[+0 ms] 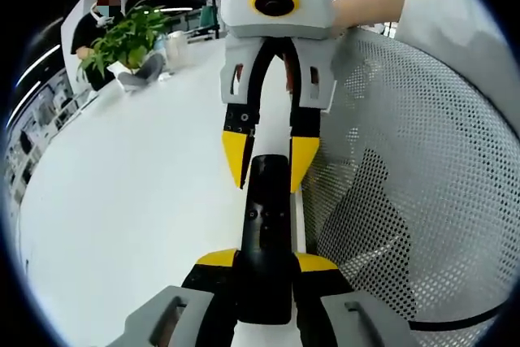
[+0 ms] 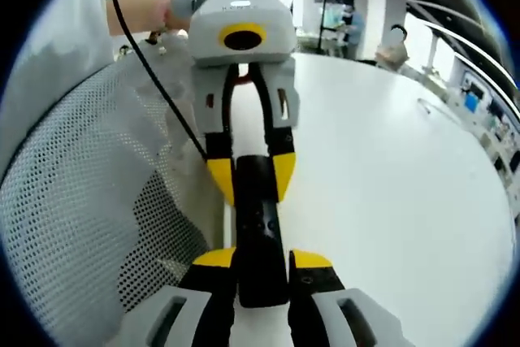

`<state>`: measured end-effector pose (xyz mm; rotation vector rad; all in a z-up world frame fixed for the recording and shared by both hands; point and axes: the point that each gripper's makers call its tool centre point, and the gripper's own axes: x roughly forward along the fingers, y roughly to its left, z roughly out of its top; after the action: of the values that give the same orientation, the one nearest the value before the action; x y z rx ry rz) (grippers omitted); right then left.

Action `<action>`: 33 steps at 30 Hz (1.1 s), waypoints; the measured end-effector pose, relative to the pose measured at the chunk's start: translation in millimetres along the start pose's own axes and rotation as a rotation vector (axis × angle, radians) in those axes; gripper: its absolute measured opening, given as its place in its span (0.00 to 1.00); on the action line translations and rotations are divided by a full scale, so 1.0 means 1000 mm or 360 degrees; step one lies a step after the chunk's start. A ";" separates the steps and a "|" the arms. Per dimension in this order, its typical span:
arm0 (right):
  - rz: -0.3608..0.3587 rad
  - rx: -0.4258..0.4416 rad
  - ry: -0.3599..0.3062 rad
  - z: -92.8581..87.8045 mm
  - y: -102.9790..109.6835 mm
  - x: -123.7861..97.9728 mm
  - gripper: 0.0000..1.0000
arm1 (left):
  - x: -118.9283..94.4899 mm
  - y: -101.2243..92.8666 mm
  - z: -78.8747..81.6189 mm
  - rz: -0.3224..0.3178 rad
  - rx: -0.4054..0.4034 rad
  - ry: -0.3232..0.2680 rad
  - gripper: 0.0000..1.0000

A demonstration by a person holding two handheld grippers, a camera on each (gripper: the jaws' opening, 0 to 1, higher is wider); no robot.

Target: Press the specified remote control buttons in sequence, fully releasing each button before pressing the next.

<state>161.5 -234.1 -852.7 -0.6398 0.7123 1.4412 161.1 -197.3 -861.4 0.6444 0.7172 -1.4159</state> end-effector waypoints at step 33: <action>0.0051 -0.0135 0.0143 -0.009 0.002 0.009 0.21 | 0.001 0.000 0.002 0.0106 -0.0118 -0.0020 0.25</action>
<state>158.6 -234.5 -865.2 -0.7662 0.7371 1.4855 161.3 -199.5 -861.4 0.5958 0.7282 -1.3251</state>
